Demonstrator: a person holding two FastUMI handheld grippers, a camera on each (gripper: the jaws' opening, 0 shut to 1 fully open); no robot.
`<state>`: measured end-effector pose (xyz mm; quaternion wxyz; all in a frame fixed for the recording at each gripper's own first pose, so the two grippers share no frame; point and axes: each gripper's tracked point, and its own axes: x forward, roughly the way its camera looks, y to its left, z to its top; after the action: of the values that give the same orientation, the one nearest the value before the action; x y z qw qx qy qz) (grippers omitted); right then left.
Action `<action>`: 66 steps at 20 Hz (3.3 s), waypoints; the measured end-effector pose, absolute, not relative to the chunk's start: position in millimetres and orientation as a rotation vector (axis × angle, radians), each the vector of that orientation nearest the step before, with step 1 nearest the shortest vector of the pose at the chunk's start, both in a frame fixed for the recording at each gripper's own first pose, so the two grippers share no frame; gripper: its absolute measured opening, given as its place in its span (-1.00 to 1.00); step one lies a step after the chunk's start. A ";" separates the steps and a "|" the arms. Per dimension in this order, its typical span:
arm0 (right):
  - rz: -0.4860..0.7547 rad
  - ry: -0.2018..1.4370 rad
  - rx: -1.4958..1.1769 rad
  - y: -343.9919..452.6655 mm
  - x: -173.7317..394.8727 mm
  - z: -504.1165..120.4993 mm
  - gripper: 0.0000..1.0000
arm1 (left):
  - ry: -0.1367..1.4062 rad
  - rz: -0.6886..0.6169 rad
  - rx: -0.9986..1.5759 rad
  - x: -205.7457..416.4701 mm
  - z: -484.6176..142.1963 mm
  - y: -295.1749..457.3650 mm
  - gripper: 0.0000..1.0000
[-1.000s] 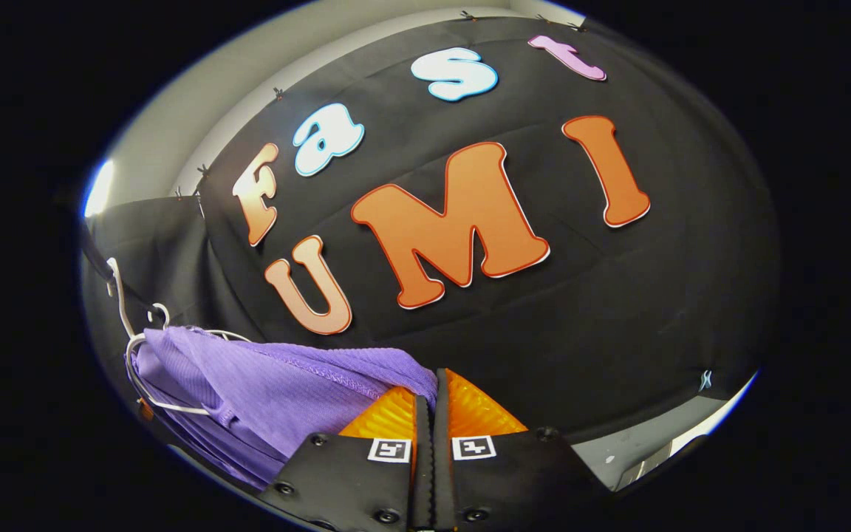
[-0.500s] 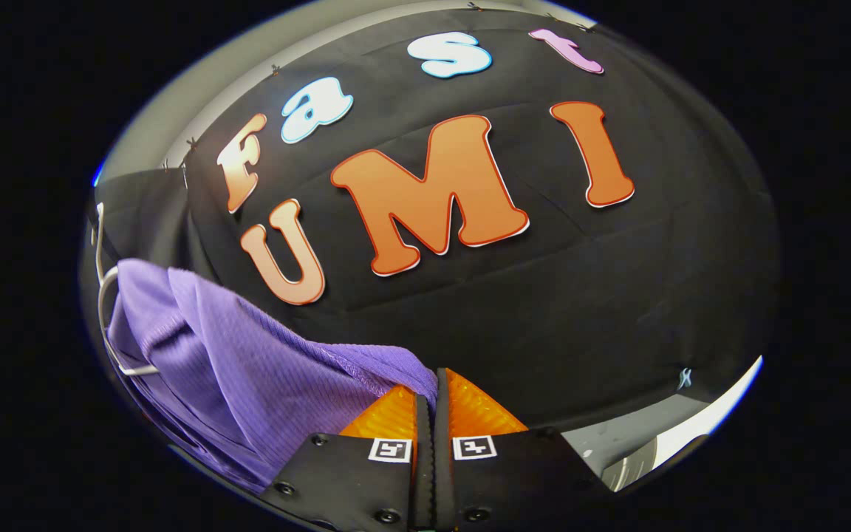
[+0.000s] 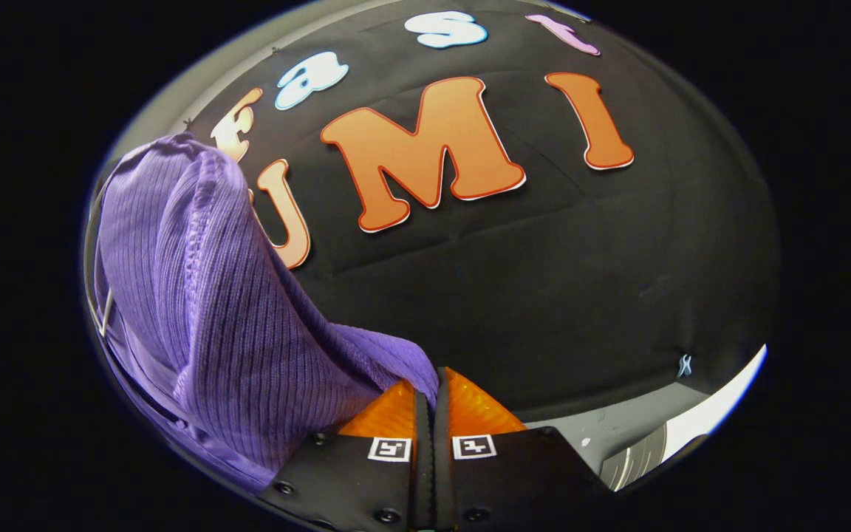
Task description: Grasp the clothes on the hanger with both hands and then place them into the laundry hamper below.
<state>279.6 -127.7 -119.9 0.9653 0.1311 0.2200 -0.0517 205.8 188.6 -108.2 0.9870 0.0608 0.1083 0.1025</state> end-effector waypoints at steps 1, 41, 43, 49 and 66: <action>-0.093 0.453 0.271 -123.7 276.6 -123.8 -0.85 | 0.233 0.206 0.098 207.7 -120.4 190.4 -1.00; -0.128 0.360 0.157 -104.9 120.7 -184.9 -0.86 | 0.270 -0.161 -0.011 148.4 -176.7 3.6 -1.00; -0.111 0.346 0.133 -91.8 112.9 -182.6 -0.86 | 0.261 -0.190 -0.009 141.4 -176.1 -21.2 -1.00; -0.097 0.304 0.112 -65.7 90.0 -196.1 -0.86 | 0.282 -0.223 -0.024 127.6 -205.7 -71.2 -1.00; -0.216 0.487 0.164 -94.8 36.3 -335.2 -0.86 | 0.504 -0.246 -0.049 90.4 -329.4 -96.8 -1.00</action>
<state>36.3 -94.8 -335.2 0.9614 0.0811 0.2403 -0.1068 90.4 -96.8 -329.4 0.9607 -0.0242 0.2487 -0.1213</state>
